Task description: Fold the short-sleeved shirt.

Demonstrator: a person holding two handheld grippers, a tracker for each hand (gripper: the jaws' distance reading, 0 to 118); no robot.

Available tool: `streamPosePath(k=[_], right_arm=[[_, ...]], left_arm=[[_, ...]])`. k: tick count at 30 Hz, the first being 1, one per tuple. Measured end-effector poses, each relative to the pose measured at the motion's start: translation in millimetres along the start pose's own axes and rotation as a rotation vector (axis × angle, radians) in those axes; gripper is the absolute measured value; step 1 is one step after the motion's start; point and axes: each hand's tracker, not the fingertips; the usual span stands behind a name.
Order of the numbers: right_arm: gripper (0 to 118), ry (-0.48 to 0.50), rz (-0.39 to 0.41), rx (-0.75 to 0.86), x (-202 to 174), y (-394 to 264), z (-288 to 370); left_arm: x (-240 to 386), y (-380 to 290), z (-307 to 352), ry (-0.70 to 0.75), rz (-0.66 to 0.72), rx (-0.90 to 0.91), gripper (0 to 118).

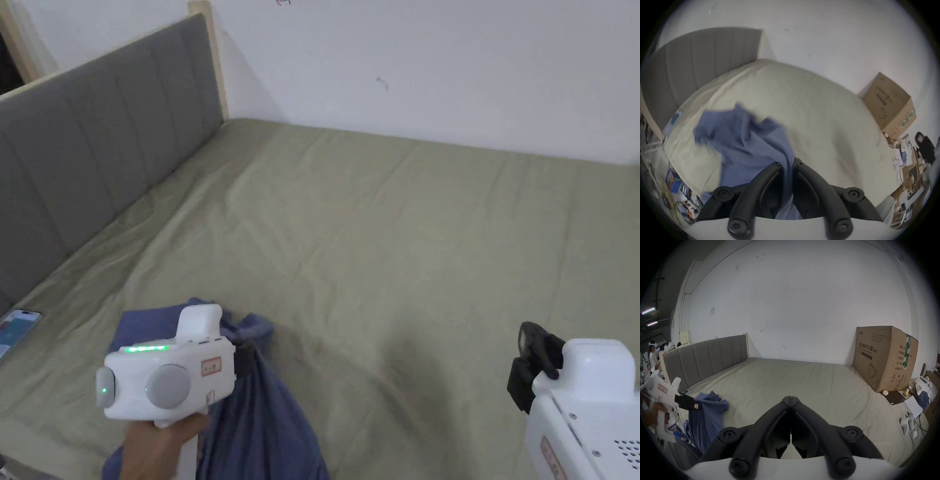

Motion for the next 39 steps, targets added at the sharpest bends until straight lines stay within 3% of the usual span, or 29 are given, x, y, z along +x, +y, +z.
streamPosePath(k=[10, 19, 24, 30, 39], right_arm=[[0, -0.087, -0.011, 0.069, 54.9, 8.1, 45.2], [0, -0.239, -0.011, 0.120, 112.6, 15.0, 87.6], [0, -0.314, -0.014, 0.111, 142.9, 7.5, 103.3], [0, -0.357, -0.029, 0.074, 154.0, -2.6, 108.7], [0, -0.344, -0.054, 0.009, 162.8, -29.2, 94.2]], left_arm=[[146.3, 100.5, 49.9, -0.277, -0.272, 0.177, 8], [289.7, 114.1, 38.9, -0.430, -0.503, 0.189, 8], [343.7, 78.1, 6.8, -0.495, -0.577, 0.119, 8], [356.3, -5.4, -51.1, -0.570, -0.571, -0.085, 8], [306.3, -113.8, -144.4, -0.303, -0.645, -0.359, 8]])
